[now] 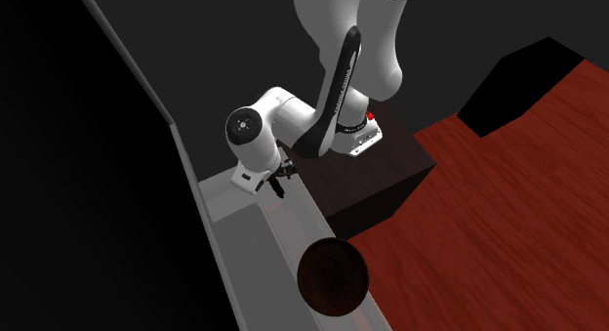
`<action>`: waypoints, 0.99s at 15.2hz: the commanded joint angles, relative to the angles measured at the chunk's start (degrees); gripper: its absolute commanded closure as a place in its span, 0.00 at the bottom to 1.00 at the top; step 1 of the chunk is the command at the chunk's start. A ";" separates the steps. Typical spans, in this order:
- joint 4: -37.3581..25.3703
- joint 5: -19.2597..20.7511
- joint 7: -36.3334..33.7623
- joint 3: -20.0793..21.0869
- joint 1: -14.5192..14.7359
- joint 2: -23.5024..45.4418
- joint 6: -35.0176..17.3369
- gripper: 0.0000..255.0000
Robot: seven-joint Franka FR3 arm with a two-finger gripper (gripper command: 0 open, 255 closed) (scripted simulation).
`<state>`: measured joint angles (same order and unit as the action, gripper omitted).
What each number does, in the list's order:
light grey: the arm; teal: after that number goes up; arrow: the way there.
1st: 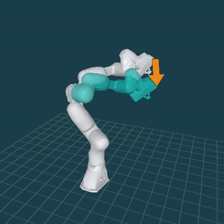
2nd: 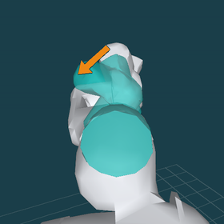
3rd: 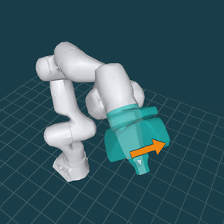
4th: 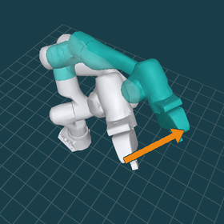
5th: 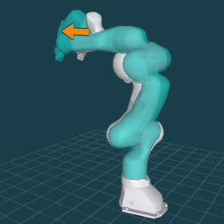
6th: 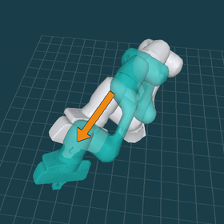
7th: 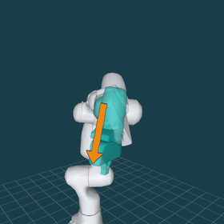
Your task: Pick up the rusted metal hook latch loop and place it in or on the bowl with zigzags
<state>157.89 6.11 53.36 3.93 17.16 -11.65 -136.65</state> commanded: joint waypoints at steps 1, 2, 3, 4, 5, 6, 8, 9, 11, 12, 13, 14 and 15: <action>0.03 0.07 -0.04 -0.01 -0.03 0.28 -0.34 0.00; 0.03 0.07 -0.04 -0.01 -0.03 0.28 -0.34 0.00; 0.02 0.07 -0.04 -0.01 -0.03 0.28 -0.34 0.00; 0.02 0.07 -0.04 -0.01 -0.03 0.28 -0.34 0.00; 0.02 0.07 -0.04 -0.01 -0.03 0.28 -0.34 0.00; 0.02 0.07 -0.04 -0.01 -0.03 0.27 -0.33 0.00; 0.02 0.07 -0.04 -0.01 -0.03 0.27 -0.33 1.00; 0.03 0.07 -0.04 -0.01 -0.03 0.27 -0.33 1.00; 0.03 0.07 -0.04 -0.01 -0.03 0.28 -0.33 1.00; 0.02 0.07 -0.04 0.00 -0.03 0.28 -0.33 1.00; 0.02 0.07 -0.04 0.00 -0.03 0.28 -0.33 1.00; 0.02 0.07 -0.04 -0.01 -0.03 0.28 -0.34 1.00; 0.03 0.07 -0.04 0.00 -0.03 0.29 -0.34 1.00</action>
<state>157.91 6.18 53.32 3.92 17.12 -11.38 -137.00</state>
